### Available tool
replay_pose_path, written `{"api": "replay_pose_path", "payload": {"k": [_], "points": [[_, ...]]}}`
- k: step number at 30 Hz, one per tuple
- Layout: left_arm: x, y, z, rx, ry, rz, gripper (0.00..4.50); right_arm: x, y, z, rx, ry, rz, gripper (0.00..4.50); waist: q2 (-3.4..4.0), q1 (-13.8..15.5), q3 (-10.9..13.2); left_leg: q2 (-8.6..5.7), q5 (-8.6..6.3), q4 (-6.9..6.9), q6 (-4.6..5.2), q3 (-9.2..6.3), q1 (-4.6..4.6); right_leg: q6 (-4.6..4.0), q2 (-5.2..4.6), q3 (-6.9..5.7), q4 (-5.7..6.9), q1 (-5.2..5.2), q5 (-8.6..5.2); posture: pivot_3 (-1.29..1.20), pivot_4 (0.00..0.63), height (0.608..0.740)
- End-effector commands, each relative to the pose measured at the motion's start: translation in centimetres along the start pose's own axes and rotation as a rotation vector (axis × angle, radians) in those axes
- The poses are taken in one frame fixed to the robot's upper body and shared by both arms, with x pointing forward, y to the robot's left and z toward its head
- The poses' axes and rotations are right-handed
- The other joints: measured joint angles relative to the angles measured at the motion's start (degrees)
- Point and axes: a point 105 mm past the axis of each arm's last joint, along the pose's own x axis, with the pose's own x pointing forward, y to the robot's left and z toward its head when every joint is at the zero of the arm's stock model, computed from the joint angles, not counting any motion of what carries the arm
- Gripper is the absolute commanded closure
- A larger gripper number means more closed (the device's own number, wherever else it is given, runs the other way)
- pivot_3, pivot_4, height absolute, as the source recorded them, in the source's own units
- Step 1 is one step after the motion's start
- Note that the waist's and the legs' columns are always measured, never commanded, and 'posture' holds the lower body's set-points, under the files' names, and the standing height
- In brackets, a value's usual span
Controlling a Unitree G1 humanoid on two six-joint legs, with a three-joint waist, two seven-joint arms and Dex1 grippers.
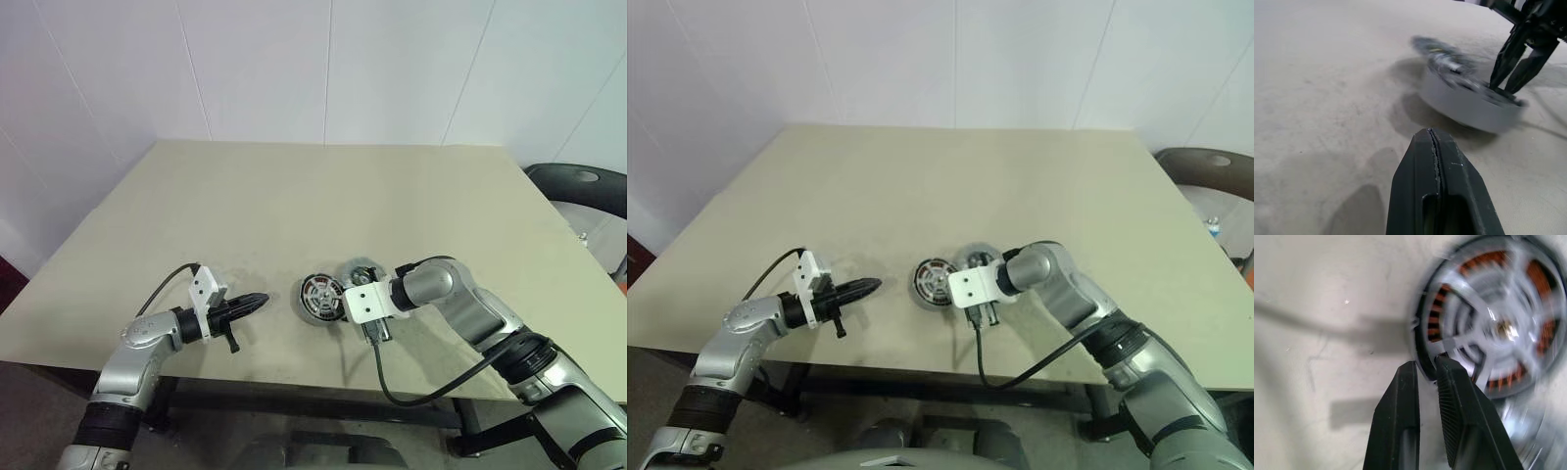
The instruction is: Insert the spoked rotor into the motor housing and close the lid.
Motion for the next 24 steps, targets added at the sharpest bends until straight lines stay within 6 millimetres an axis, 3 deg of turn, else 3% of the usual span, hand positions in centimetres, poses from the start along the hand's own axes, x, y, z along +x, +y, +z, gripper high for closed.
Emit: {"api": "replay_pose_path", "payload": {"k": [1, 4, 8, 24], "points": [[-0.03, 0.21, 0.76, 0.047, -0.015, -0.001, 4.5, 0.2, 0.58, -1.75, 0.039, 0.062, 0.025, 3.85, 0.0, -0.01, 0.0, 0.0, 0.0, 0.01, 0.0, 0.0, 0.0, -0.01, 0.0, 0.0, 0.0, 0.0, 0.0, 0.0, 0.0, 0.74], [-0.06, 0.21, 0.71, 0.05, -0.013, 0.0, 4.5, 0.31, 0.51, -1.55, 0.044, 0.05, 0.022, 3.85, 0.0, -0.02, 0.0, 0.0, 0.0, 0.03, 0.0, 0.0, 0.01, -0.17, 0.0, 0.0, 0.01, 0.03, -0.09, 0.0, 0.0, 0.74], [-0.06, 0.25, 0.65, 0.054, -0.007, 0.002, 4.5, 0.38, 0.48, -1.25, 0.049, 0.034, 0.024, 4.39, 0.01, -0.05, 0.0, 0.0, 0.0, 0.03, 0.0, 0.0, 0.01, -0.16, 0.0, 0.0, 0.01, 0.03, -0.09, 0.0, 0.0, 0.74], [0.47, -0.07, 1.2, 0.075, 0.004, 0.0, 4.5, 0.03, 0.41, -0.78, 0.066, 0.011, 0.026, 4.39, 0.02, 0.0, 0.02, 0.0, 0.0, -0.03, 0.0, 0.0, -0.03, -0.14, -0.01, 0.0, -0.02, -0.02, -0.09, 0.0, 0.0, 0.74]]}}
